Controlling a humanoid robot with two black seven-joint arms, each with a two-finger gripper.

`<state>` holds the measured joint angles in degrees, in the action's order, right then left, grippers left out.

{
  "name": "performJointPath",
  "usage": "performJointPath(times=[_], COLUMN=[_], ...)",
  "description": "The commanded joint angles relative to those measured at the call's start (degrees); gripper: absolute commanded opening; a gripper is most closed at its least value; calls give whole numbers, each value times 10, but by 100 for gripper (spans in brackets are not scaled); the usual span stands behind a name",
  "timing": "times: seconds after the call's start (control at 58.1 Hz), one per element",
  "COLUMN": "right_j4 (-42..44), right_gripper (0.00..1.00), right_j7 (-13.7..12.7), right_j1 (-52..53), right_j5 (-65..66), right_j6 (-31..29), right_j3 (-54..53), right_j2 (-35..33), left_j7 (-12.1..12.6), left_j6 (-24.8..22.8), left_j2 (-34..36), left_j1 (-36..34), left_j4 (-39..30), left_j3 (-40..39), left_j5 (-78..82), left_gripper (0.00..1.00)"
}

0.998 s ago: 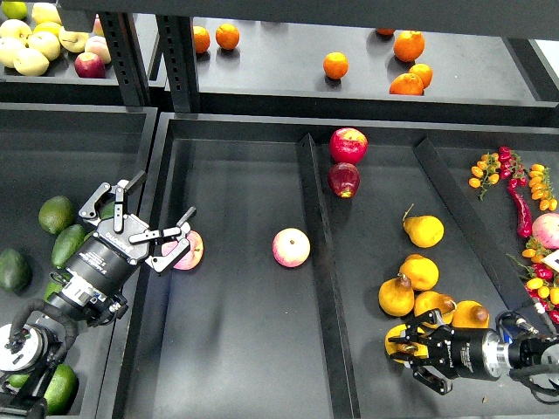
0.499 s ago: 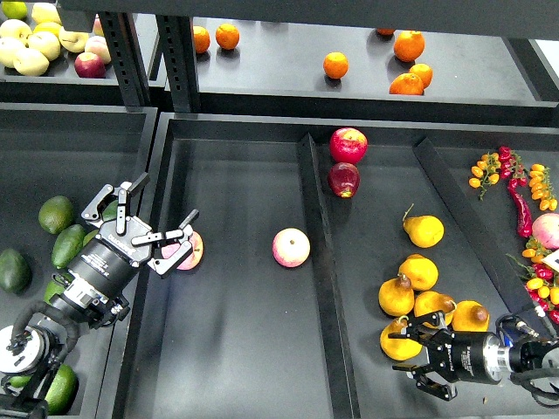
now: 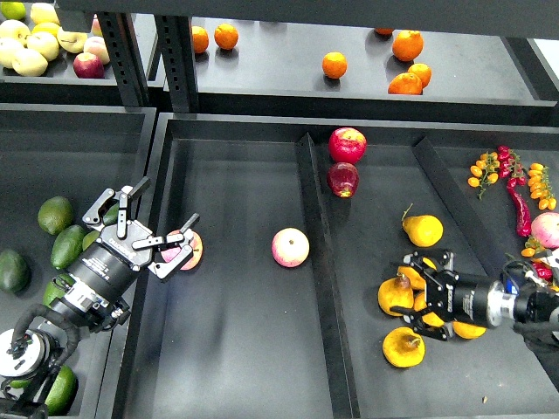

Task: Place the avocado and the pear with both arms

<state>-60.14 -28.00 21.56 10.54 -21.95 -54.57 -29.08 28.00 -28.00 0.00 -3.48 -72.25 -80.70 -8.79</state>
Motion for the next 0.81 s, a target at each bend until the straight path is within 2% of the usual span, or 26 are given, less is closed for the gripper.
performJointPath(times=[0.0,0.103,0.275,0.602,0.791], right_j4=[15,43,69,81,77], right_gripper=[98,99,99,99,99], right_j7=[0,0,0,0,0], right_j1=[18,26,27,16,-1], right_j5=[0,1,0,-54,-78], right_j6=[56,76,74,73,71], right_j3=[-65,-121,-172,-228,-228], right_j2=[63,137,199,291,291], left_j7=[0,0,0,0,0], left_j6=[0,0,0,0,0], left_j2=[0,0,0,0,0], left_j1=[0,0,0,-1,-2], left_j4=[3,8,14,22,30], left_j3=[2,6,11,18,21], left_j5=[1,2,4,4,4], left_gripper=[99,99,99,99,99])
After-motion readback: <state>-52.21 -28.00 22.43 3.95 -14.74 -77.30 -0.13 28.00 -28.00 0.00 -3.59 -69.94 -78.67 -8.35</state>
